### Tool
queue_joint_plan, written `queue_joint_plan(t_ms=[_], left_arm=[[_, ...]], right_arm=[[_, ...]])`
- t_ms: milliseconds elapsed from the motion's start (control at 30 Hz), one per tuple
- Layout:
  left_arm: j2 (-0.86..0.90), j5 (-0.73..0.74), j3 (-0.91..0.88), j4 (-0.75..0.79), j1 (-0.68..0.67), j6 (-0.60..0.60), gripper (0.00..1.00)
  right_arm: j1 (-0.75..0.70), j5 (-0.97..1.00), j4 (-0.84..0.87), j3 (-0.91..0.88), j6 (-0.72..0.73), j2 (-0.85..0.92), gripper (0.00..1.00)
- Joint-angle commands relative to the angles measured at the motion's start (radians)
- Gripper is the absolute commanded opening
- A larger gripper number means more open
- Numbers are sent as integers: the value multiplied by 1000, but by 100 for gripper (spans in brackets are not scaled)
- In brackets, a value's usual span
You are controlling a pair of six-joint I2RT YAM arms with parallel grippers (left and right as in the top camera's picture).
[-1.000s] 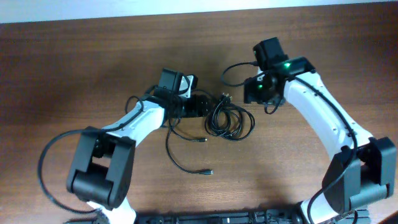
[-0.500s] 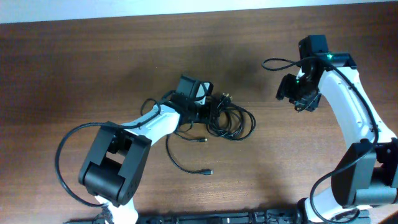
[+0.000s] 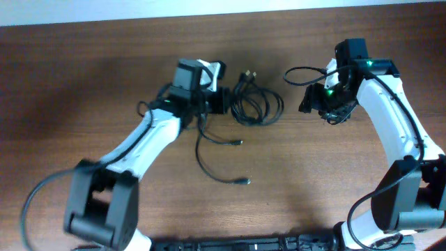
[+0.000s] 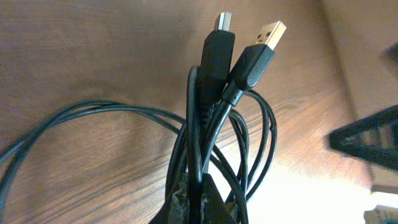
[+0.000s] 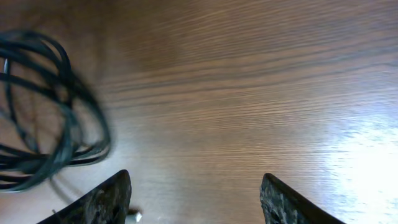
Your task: Untangle cables
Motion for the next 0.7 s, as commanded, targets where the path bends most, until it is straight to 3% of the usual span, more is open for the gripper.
queue_joint_plan(t_ms=[0, 367, 667], left_arm=[[-92, 79, 22, -38, 44, -23, 0], [-106, 163, 22, -102, 65, -50, 0], [-106, 451, 22, -98, 140, -50, 0]], right_arm=[[20, -129, 9, 17, -89, -17, 66], [180, -161, 111, 16, -115, -9, 67], [202, -154, 192, 14, -115, -2, 67]])
